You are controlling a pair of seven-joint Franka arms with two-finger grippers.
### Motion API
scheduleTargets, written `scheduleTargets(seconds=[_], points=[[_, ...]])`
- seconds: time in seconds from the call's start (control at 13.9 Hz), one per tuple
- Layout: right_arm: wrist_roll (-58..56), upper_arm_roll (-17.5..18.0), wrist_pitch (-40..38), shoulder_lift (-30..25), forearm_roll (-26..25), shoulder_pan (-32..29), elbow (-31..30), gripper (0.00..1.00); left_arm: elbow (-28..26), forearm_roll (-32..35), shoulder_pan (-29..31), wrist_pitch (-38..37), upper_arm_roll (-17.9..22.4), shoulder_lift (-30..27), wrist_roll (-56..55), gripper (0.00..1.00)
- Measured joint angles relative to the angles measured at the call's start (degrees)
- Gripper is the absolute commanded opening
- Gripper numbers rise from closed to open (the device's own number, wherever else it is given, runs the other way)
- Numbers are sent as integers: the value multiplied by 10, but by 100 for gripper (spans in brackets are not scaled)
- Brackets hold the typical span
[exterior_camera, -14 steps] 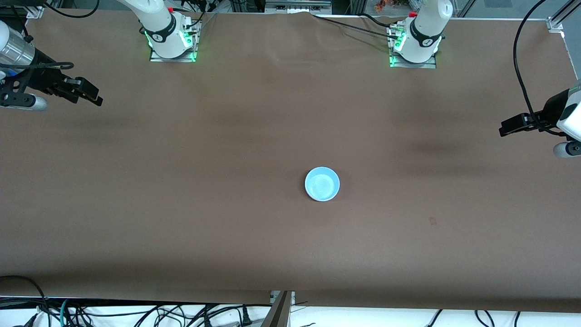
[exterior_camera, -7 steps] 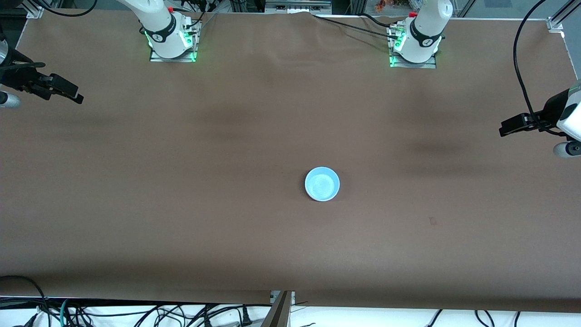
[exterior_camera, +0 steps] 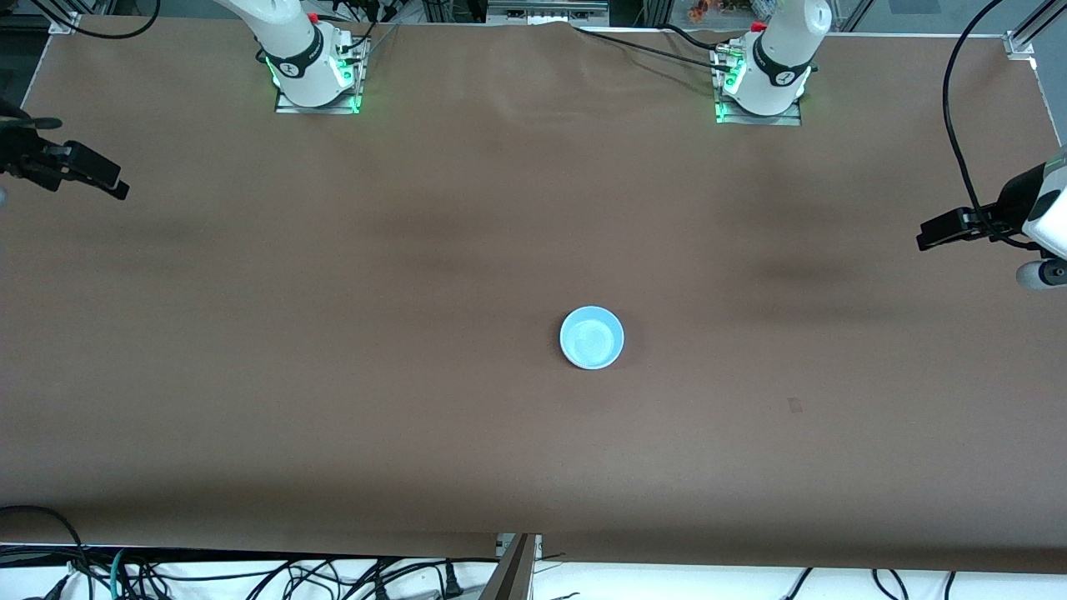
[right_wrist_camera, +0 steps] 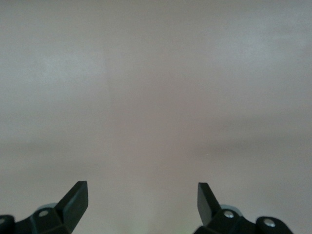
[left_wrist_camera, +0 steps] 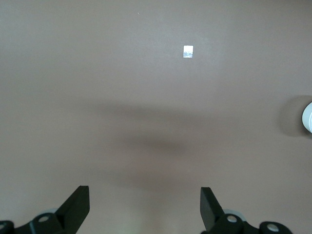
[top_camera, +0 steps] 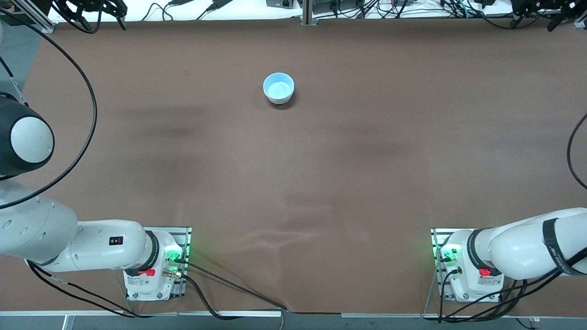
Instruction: Stack pink and blue bowls on white bowl
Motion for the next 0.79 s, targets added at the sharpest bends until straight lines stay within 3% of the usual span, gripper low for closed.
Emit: scheduleTargets(seconds=[0.22, 0.79], points=[[0, 0, -7, 30, 0, 3, 29, 99, 0, 0, 0, 0, 0, 0, 0, 100], [1, 0, -7, 33, 1, 3, 33, 99, 0, 0, 0, 0, 0, 0, 0, 100]])
